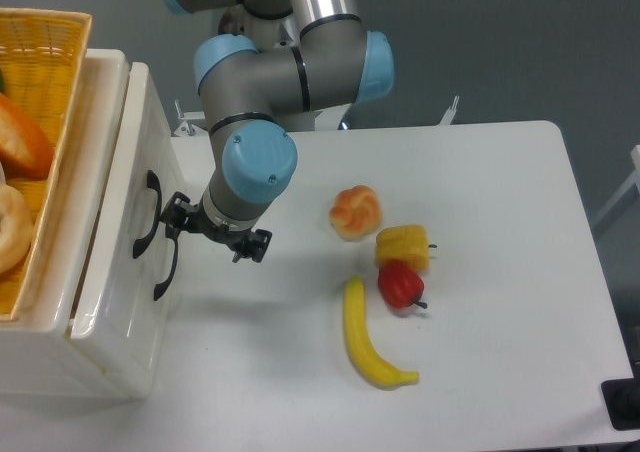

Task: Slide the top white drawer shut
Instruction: 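Push the white drawer front with the gripper into the cabinet, then pull the gripper back away from the closed drawer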

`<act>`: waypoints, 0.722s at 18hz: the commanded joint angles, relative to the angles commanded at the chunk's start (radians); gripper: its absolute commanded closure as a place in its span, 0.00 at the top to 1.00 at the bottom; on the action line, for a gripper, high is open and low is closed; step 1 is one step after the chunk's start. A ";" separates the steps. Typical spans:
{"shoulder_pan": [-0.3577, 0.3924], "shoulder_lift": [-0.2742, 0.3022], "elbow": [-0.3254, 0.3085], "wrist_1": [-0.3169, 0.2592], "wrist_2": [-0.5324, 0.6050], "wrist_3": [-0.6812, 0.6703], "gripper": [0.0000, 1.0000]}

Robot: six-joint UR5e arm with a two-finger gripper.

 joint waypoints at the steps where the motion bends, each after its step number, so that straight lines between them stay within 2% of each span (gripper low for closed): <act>1: 0.000 0.000 0.000 0.000 0.000 0.000 1.00; 13: 0.006 -0.002 0.012 0.002 0.000 -0.026 1.00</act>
